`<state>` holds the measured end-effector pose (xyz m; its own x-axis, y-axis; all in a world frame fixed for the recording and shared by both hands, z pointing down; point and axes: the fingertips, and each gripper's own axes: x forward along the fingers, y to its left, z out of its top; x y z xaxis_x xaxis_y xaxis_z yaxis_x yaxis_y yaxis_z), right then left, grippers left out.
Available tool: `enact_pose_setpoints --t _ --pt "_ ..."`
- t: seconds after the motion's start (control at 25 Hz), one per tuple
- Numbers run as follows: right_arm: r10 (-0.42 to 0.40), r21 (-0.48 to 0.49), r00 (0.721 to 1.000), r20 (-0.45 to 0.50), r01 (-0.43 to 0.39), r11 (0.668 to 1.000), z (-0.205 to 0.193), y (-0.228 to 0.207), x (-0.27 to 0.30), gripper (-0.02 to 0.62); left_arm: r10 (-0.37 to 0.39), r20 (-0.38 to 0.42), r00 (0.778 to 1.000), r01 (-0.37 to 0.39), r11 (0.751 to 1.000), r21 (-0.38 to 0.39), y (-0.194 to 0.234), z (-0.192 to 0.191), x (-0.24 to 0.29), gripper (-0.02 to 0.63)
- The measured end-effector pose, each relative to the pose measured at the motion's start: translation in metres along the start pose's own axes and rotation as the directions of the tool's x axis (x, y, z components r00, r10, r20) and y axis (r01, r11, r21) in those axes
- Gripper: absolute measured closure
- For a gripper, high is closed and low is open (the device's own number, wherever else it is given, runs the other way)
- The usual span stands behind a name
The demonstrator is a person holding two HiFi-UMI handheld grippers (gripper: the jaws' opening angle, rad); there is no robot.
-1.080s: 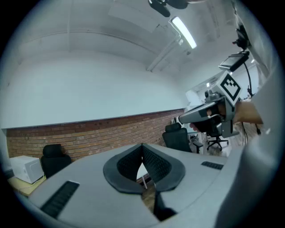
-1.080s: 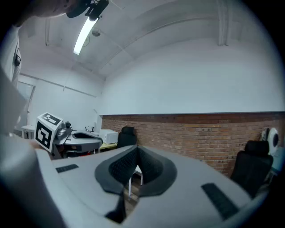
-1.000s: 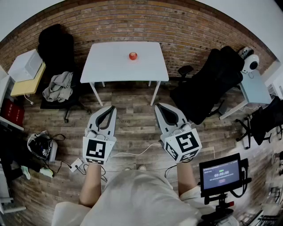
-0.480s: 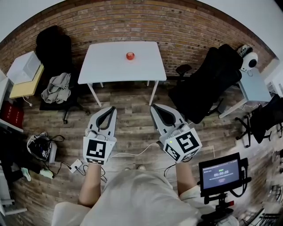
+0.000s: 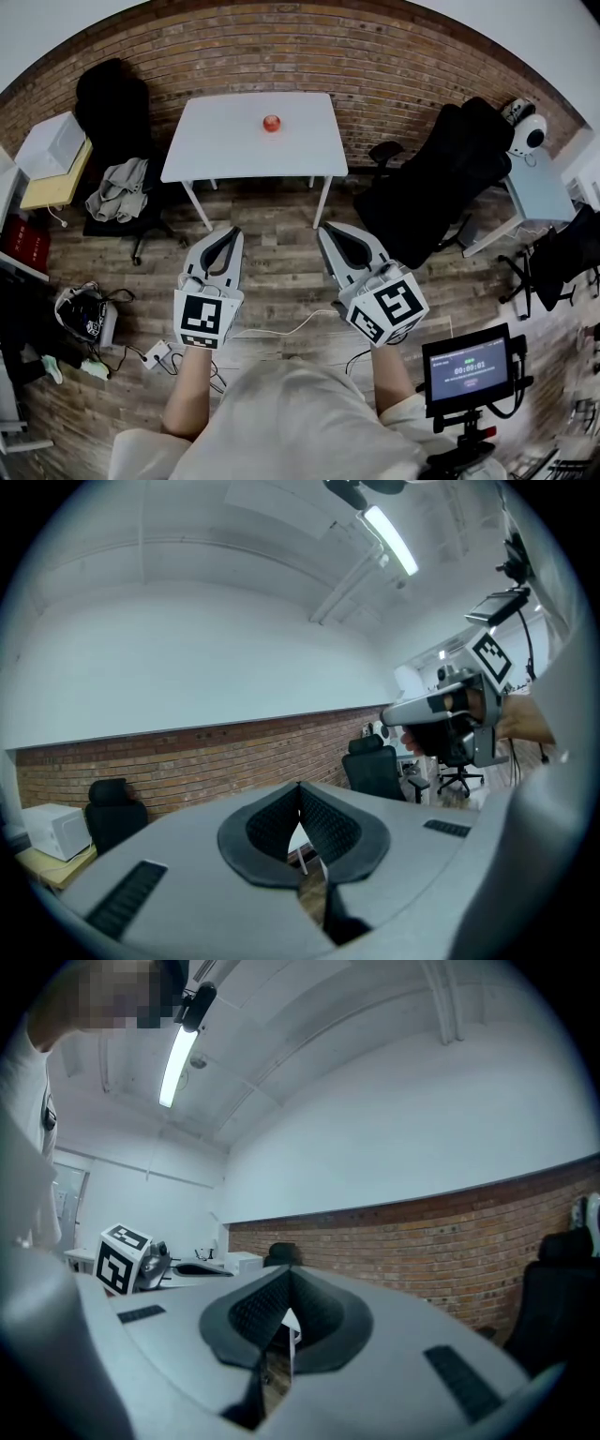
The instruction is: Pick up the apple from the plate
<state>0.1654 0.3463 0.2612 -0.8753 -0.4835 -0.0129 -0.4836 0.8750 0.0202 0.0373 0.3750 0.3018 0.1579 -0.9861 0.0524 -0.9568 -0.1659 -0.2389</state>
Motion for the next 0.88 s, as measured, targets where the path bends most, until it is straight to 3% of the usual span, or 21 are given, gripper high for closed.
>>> enact_pose_setpoints --t 0.32,0.56,0.88 --pt "0.058 0.023 0.998 -0.017 -0.058 0.998 -0.016 0.0 -0.009 0.594 0.04 0.003 0.999 -0.04 0.999 -0.015 -0.012 -0.008 -0.006 0.6" --pt "0.102 0.155 0.992 -0.072 -0.09 0.984 -0.027 -0.037 0.022 0.594 0.04 -0.049 0.998 -0.041 0.999 -0.032 0.003 -0.013 0.034 0.6" --pt "0.08 0.135 0.995 -0.067 -0.07 0.988 -0.031 -0.047 0.015 0.594 0.039 -0.037 0.999 -0.04 0.999 -0.027 -0.001 -0.016 0.04 0.6"
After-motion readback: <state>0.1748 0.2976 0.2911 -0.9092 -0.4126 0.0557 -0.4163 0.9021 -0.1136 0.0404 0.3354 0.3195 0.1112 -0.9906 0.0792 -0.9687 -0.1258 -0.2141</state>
